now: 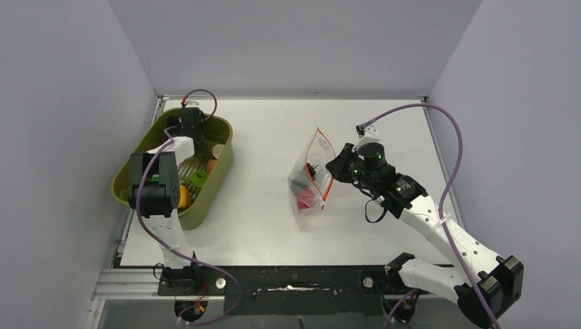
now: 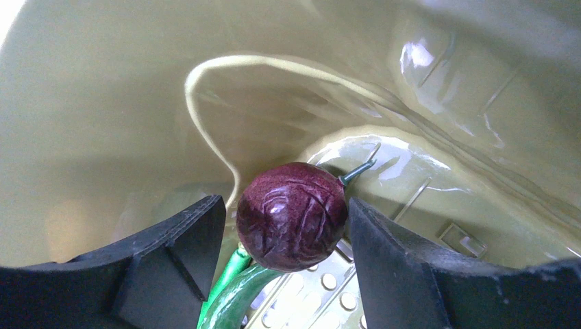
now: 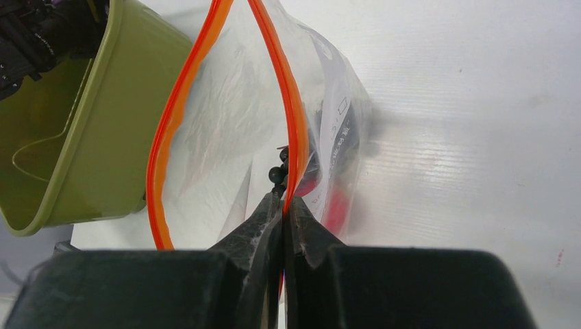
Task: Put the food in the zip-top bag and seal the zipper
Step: Pick up the fake vegetable from the bin.
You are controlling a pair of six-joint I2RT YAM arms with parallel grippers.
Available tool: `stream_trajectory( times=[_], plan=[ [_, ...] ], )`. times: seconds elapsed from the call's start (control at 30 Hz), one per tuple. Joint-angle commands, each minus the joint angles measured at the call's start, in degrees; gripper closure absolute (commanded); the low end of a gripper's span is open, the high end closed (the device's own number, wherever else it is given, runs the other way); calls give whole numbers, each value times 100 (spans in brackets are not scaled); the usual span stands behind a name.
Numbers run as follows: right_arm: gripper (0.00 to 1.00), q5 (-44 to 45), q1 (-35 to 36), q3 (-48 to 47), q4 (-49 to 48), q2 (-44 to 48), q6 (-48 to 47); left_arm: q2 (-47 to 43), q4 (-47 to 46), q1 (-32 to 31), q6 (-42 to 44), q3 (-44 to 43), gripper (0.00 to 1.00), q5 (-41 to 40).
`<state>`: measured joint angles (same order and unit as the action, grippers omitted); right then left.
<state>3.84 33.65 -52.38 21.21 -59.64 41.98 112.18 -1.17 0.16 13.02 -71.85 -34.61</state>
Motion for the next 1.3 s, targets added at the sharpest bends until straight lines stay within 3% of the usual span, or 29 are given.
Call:
stream_trajectory(
  times=[0.0, 0.2, 0.5, 0.97, 1.27],
  plan=[
    [100, -1, -59, -234, -159, 130, -102, 161, 12, 28, 131, -223, 36, -156],
    [100, -23, -76, -238, -170, 159, -109, 201, 245, 20, -84, -271, 36, -356],
    [100, -40, -117, -194, -170, 239, -128, -110, -92, 21, -114, 335, 33, -47],
    [100, -23, -140, -219, -117, 368, -128, -251, 107, 24, -200, 242, 56, -18],
    [100, 4, -140, -153, -119, 493, -118, -1017, 826, -16, -872, 111, 57, 239]
  ],
)
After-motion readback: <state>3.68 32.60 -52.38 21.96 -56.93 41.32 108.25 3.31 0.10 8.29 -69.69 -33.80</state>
